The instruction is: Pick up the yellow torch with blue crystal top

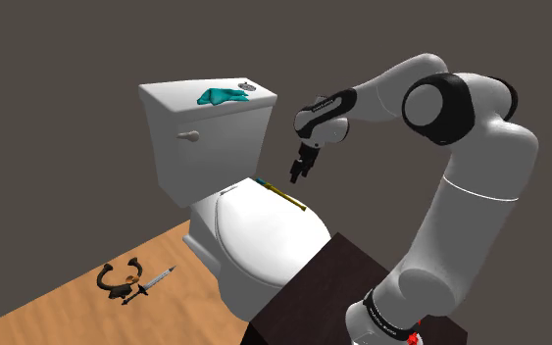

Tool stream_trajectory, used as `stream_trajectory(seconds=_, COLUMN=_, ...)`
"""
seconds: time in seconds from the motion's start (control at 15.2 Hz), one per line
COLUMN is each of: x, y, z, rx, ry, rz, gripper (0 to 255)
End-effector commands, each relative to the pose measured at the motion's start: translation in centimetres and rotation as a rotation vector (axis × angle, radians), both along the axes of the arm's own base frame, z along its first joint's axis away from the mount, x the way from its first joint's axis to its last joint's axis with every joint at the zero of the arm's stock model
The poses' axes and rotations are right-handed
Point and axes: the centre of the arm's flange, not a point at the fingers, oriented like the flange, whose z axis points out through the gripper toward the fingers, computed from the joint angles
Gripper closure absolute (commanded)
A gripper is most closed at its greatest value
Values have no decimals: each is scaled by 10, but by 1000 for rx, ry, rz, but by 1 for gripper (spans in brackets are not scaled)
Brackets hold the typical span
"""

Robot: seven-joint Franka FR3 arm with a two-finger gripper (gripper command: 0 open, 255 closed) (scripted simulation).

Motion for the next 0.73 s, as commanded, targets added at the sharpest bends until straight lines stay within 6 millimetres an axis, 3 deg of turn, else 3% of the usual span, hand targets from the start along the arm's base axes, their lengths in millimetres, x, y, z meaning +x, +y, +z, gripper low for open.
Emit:
stream_trajectory(seconds=0.0, x=13, y=-12, z=-21, rx=14, ry=-4, rz=4, gripper=0)
stream_trajectory(seconds=0.66, x=79, y=-69, z=-126, rx=81, ry=-18, rz=23, gripper=0)
